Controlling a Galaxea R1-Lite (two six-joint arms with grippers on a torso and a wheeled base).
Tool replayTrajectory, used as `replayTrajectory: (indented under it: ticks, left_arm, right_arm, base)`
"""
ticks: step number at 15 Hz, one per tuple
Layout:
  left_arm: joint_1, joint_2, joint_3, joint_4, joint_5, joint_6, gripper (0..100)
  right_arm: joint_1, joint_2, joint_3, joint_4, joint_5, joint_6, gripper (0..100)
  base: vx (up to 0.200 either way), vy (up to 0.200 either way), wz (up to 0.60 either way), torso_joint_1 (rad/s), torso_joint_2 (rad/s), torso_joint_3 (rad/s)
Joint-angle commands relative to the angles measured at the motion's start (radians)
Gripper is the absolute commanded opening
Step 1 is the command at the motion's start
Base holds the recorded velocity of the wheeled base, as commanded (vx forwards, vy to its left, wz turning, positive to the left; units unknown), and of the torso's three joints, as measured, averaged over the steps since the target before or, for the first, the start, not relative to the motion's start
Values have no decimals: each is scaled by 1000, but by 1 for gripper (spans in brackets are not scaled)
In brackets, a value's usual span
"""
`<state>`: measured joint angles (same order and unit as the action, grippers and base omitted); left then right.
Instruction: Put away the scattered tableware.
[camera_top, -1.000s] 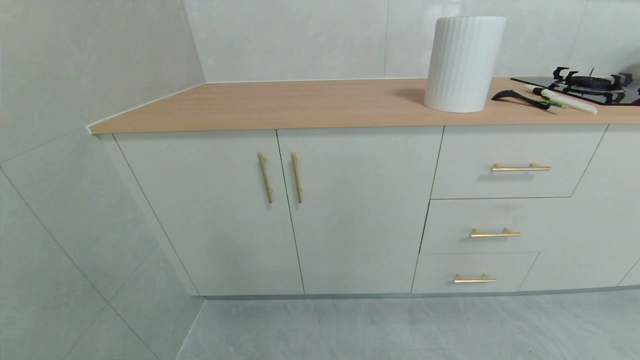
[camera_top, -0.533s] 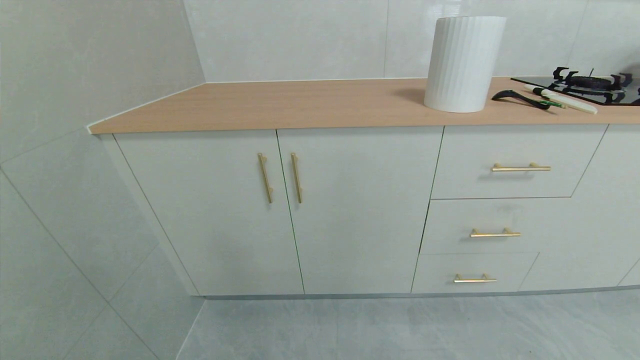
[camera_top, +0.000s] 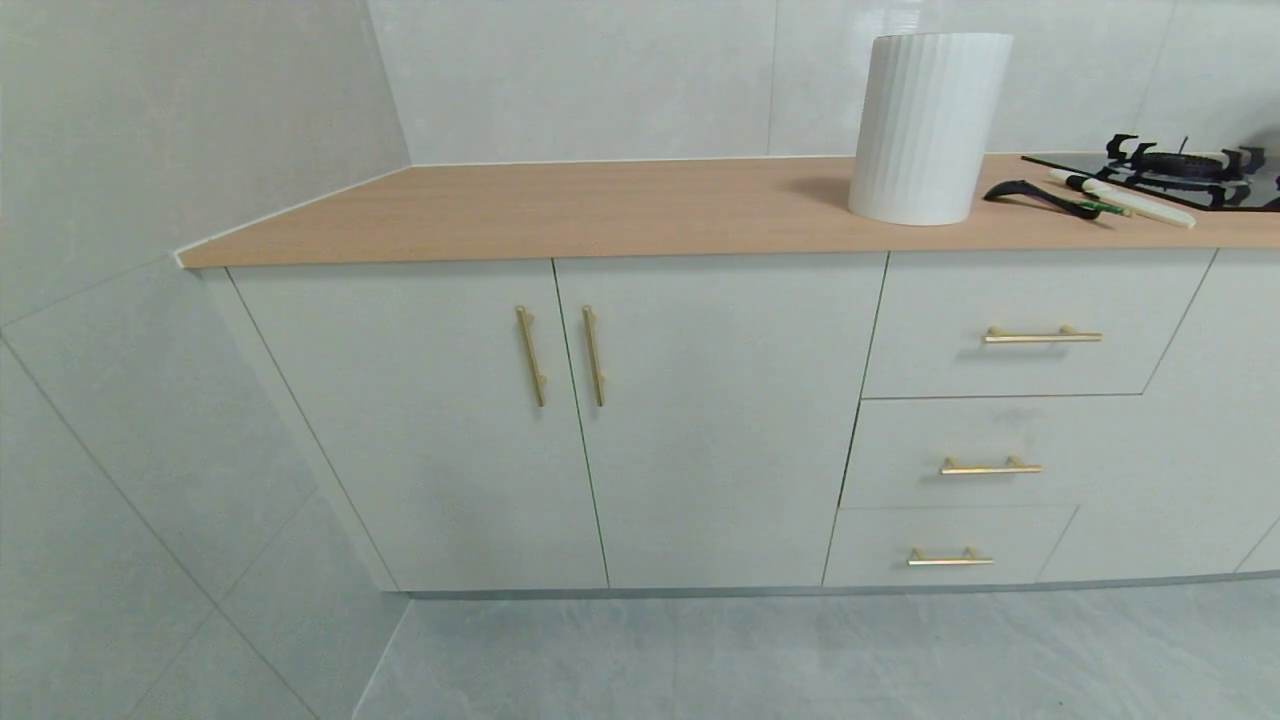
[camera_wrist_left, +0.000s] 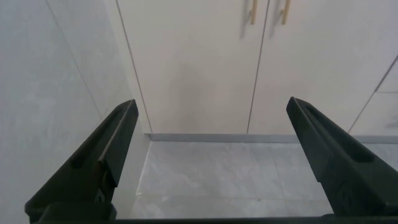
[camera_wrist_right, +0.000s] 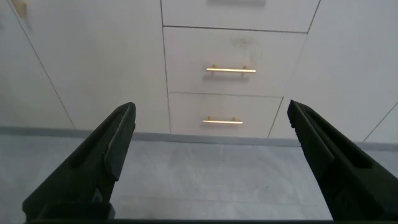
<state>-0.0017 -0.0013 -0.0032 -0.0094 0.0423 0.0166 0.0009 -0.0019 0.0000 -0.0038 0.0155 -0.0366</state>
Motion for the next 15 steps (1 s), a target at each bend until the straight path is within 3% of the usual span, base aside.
replayTrajectory:
  ticks: [1, 9, 15]
  left_arm:
    - [0, 1, 0, 0, -1, -1, 100]
    - [0, 1, 0, 0, -10, 5, 100]
    - [0, 1, 0, 2, -39, 9, 100]
  right_arm:
    - [1, 3, 0, 2, -6, 26, 100]
    - [1, 2, 0, 2, -2, 32, 100]
    - [1, 2, 0, 2, -2, 32, 100]
  base:
    - [0, 0, 0, 0, 0, 0]
    - [0, 0, 0, 0, 0, 0]
    - [0, -200, 0, 2, 2, 2]
